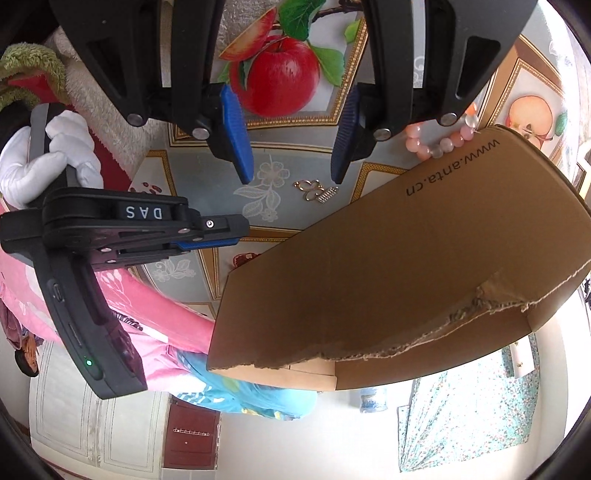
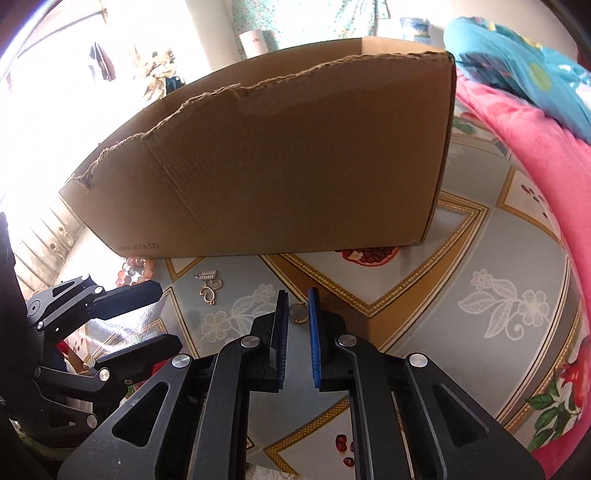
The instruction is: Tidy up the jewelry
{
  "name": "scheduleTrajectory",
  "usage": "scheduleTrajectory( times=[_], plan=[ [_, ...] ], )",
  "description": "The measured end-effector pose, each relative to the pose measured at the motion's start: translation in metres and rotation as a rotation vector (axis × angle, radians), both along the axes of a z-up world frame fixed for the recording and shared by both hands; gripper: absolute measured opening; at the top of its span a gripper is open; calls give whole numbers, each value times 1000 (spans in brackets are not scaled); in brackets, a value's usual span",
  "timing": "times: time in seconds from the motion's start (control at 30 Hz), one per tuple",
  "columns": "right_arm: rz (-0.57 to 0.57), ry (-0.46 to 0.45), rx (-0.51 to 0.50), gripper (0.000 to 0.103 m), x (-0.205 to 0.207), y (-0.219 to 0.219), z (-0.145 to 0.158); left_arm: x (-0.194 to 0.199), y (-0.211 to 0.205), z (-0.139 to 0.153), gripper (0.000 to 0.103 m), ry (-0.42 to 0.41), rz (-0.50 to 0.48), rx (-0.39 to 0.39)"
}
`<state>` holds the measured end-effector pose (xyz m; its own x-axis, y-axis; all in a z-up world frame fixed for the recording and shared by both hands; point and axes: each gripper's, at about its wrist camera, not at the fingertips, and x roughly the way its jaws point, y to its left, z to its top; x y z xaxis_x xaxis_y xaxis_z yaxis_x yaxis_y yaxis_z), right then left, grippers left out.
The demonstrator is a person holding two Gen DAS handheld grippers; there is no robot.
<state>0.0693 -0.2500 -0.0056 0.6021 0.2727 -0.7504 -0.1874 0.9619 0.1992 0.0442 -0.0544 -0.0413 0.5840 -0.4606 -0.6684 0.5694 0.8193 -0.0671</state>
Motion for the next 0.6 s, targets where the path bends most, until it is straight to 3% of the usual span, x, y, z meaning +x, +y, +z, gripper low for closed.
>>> scheduleTrajectory(
  times=[0.1,0.27,0.6],
  plan=[
    [-15,0,27,9,-1,-7,-1,10,-5,-2,41,19,4,-12],
    [-25,-3,61,9,-9,-5,-6,29,-9,-10,23,64,-3,3],
    [-28,-13,97,9,-21,-14,-11,28,-17,-7,21,107,-68,-17]
  ],
)
